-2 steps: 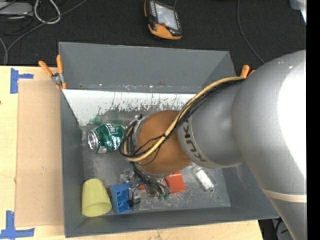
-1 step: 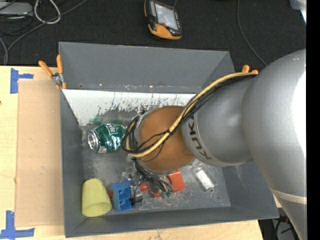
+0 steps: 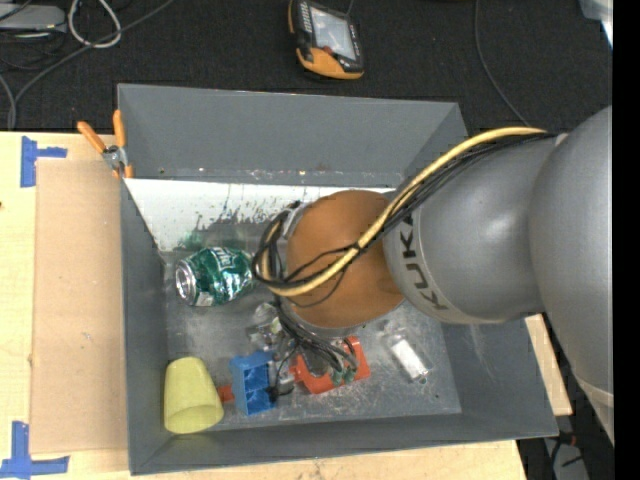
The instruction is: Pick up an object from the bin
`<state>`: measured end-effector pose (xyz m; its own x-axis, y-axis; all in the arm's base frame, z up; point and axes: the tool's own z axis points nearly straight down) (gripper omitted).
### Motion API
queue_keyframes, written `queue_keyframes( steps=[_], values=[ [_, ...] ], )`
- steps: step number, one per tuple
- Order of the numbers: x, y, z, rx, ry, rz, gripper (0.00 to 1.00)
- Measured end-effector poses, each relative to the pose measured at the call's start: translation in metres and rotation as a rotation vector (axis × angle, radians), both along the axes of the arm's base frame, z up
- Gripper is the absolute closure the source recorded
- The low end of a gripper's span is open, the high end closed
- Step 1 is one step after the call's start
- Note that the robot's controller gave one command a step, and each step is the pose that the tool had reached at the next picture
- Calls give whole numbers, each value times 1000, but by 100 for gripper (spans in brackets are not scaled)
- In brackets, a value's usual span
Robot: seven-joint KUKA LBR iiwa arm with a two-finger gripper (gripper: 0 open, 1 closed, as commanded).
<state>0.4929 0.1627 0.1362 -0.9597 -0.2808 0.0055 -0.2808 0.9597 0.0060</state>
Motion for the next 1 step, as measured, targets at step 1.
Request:
queue_keyframes(
  steps=[1],
  values=[
    [2,1,37,2,-7,0,100]
  ],
)
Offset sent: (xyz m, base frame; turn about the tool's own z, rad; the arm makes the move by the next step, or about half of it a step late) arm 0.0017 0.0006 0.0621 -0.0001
